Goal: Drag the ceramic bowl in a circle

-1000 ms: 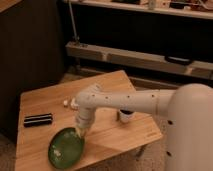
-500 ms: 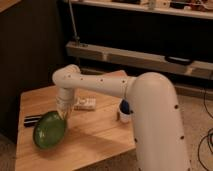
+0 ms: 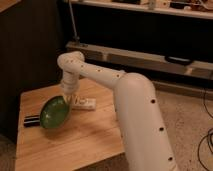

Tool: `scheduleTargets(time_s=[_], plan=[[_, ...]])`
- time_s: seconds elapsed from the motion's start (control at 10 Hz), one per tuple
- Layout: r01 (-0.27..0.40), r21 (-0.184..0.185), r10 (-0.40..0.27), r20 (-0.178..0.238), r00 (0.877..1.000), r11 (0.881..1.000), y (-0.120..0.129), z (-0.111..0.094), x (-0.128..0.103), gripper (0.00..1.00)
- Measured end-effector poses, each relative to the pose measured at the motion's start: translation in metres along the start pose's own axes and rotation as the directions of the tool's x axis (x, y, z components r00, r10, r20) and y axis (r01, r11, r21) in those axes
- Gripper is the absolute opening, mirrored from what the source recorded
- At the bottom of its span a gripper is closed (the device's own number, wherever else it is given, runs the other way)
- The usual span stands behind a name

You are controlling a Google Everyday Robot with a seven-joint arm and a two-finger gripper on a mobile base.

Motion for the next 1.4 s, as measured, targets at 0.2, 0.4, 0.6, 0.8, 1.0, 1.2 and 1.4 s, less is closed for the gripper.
scheduleTargets(time_s=[0.2,0.4,0.6,0.8,1.0,1.2,1.4], plan=[[-0.055,0.014,0.056,-0.019,0.998,0.998,0.023,-0.003,-0.037,0.0],[-0.102,0.028,0.103,-0.034,0.994,0.994,0.049,-0.004,-0.083,0.0],[-0.13,0.042,0.131,-0.043,0.99,0.991,0.069,0.001,-0.134,0.0],[-0.112,0.05,0.114,-0.035,0.993,0.992,0.079,0.013,-0.179,0.0],[-0.075,0.05,0.076,-0.022,0.997,0.996,0.076,0.026,-0.204,0.0],[-0.024,0.042,0.025,-0.007,1.0,0.999,0.061,0.039,-0.211,0.0],[0.031,0.034,-0.031,0.012,0.999,0.999,0.037,0.054,-0.197,0.0]])
